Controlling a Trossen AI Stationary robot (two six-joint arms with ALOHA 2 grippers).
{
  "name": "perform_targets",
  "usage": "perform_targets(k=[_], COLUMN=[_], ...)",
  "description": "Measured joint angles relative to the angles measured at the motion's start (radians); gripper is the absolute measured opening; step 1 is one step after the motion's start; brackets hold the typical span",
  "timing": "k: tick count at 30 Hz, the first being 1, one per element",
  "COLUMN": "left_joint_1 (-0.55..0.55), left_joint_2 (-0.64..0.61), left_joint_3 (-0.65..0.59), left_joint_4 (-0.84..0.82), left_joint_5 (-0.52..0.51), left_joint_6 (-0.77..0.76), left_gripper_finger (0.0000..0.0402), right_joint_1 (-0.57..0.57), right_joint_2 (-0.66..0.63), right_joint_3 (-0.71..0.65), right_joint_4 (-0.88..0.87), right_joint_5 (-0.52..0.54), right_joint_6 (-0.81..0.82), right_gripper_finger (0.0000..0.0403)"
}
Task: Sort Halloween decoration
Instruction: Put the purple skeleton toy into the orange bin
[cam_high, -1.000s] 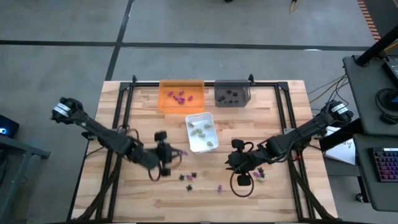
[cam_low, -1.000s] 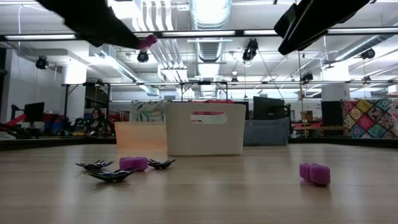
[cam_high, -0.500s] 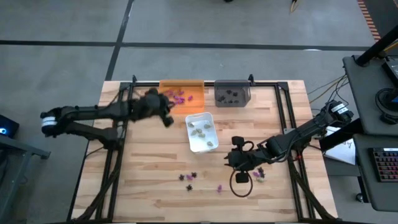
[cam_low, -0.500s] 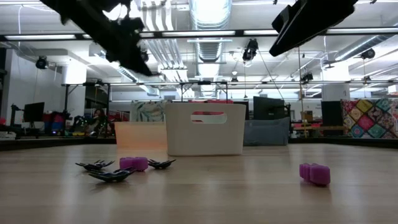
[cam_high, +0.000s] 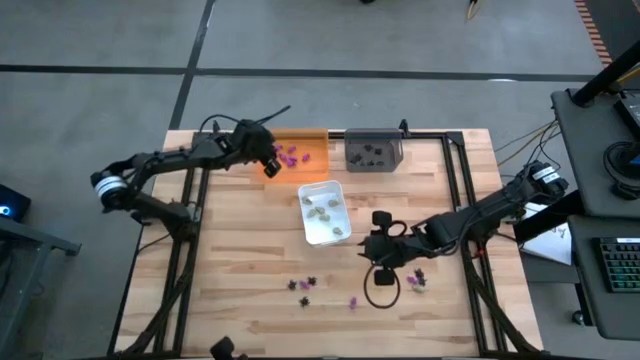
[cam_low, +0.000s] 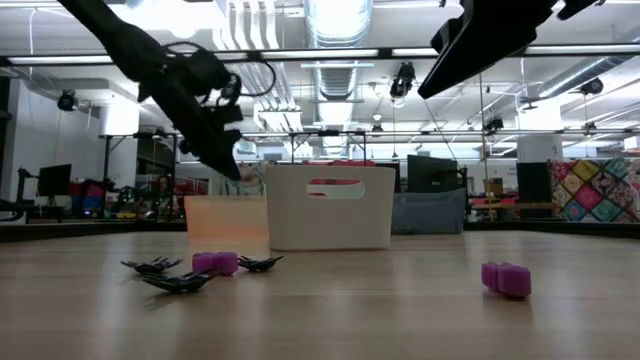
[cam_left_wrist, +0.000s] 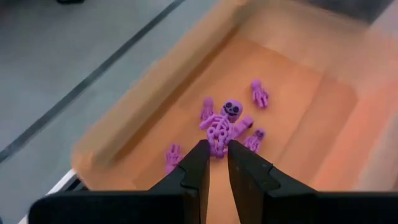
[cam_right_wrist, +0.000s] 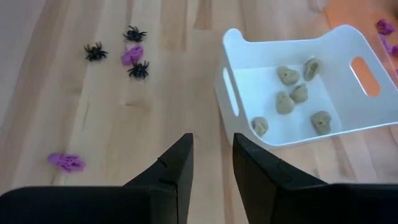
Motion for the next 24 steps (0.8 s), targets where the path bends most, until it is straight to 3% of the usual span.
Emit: perform_targets(k=[9,18,24], left_joint_1=[0.019,0.019,0.018], left_joint_2=[0.099,0.098,0.098], left_joint_3=[0.000,0.000,0.000], left_joint_4=[0.003,0.006,0.005], left_joint_5=[-0.025,-0.063,-0.062], left_joint_6=[0.038,0.031,0.031], left_gripper_finger=[0.0038,0.0039,0.0071], right_joint_1=[-0.020,-0.020,-0.020], right_joint_2=[0.000,0.000,0.000], right_joint_3=[0.000,0.000,0.000], right_joint_4=[-0.008,-0.008,-0.008], right_joint_5=[-0.002,-0.002,-0.002], right_joint_6=[-0.009,0.001,0.001], right_gripper_finger=[0.0100,0.0100,0.0100])
